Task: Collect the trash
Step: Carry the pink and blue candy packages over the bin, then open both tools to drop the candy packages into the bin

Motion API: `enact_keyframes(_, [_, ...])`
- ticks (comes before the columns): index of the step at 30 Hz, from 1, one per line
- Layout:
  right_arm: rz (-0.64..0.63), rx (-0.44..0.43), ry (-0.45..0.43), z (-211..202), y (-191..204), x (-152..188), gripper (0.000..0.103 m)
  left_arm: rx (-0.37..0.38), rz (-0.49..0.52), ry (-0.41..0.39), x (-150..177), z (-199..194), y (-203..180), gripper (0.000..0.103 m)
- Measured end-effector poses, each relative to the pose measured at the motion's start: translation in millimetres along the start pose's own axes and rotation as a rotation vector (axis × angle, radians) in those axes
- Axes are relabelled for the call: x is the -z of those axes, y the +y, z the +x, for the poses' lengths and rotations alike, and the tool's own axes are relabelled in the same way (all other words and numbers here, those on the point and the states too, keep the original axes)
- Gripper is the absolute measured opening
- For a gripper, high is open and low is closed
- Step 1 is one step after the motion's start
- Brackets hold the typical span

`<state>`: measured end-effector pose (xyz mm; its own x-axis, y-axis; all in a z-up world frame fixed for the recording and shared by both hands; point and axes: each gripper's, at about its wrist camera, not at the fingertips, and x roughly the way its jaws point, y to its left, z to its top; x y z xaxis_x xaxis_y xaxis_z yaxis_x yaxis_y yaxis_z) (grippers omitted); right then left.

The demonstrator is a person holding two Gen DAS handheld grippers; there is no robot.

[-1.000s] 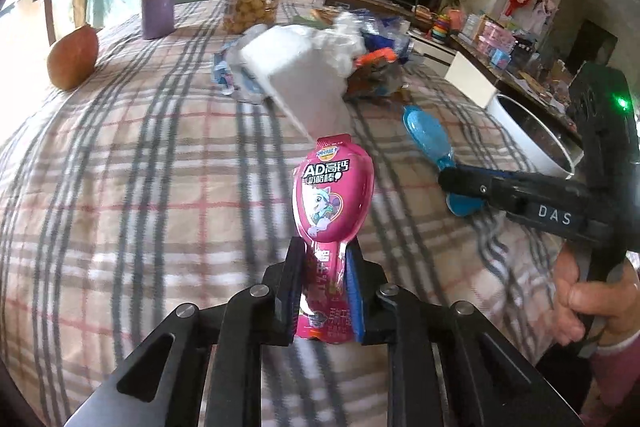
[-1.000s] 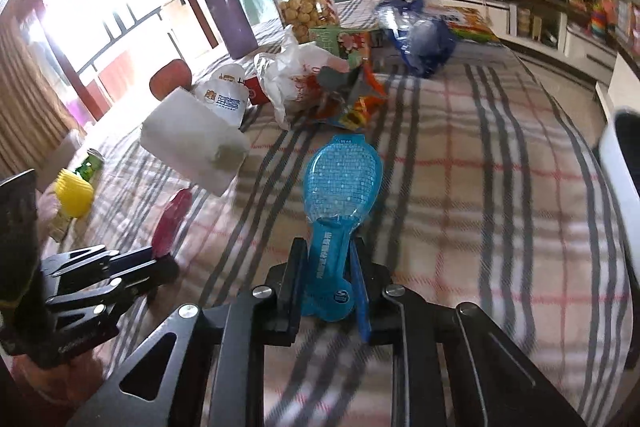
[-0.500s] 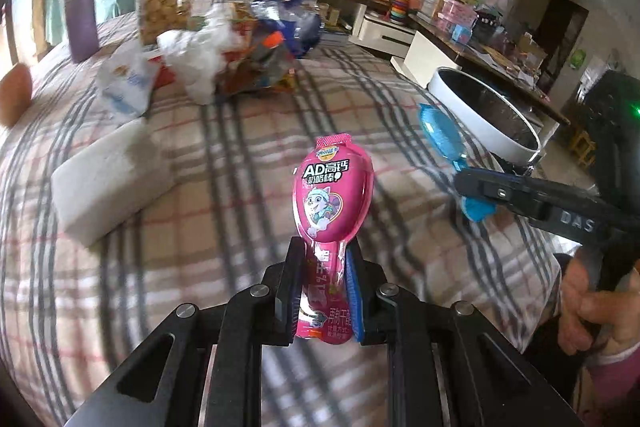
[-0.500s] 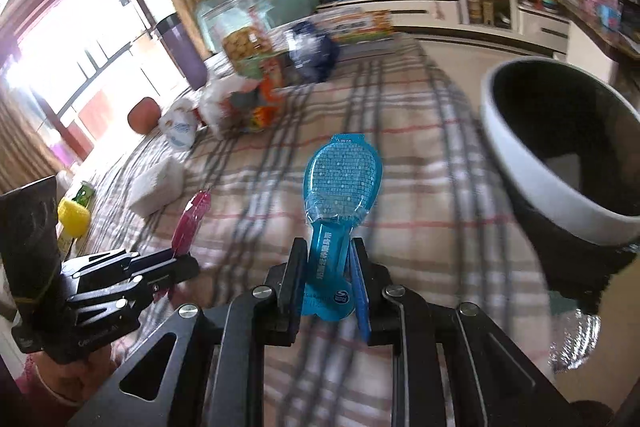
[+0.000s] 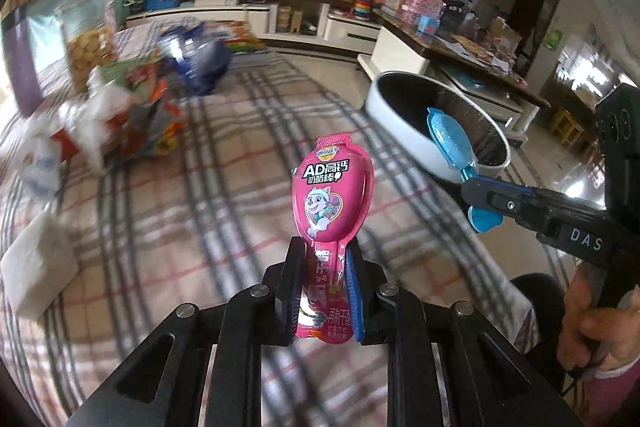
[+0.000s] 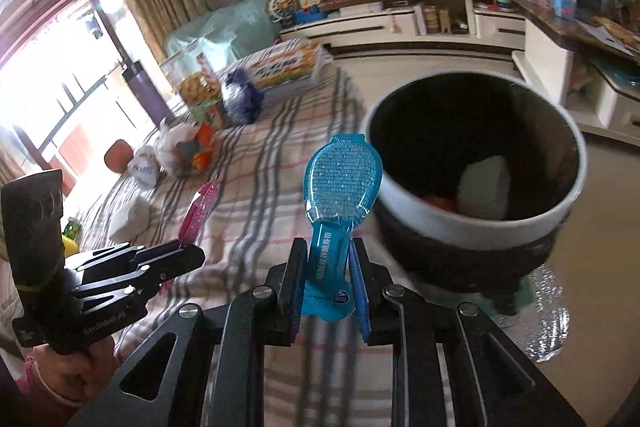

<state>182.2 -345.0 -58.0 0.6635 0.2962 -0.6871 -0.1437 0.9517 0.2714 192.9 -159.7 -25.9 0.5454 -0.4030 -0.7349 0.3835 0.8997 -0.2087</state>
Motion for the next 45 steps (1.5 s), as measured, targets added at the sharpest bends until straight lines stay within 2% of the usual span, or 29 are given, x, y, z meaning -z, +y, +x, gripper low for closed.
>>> enact_keyframes(13, [0.080, 0.055, -0.053, -20, -52, -16, 0.021, 0.017, 0.122, 0.005, -39, 34, -48, 0.018])
enact_keyframes(26, [0.146, 0.086, -0.060, -17, -95, -37, 0.022, 0.029, 0.176, 0.016, -79, 71, -85, 0.018])
enact_keyframes(37, [0.155, 0.092, -0.045, -9, -108, -47, 0.022, 0.026, 0.192, 0.047, -104, 103, -99, 0.018])
enact_keyframes(45, [0.155, 0.097, -0.037, -1, -113, -52, 0.022, 0.032, 0.193, 0.063, -108, 116, -105, 0.019])
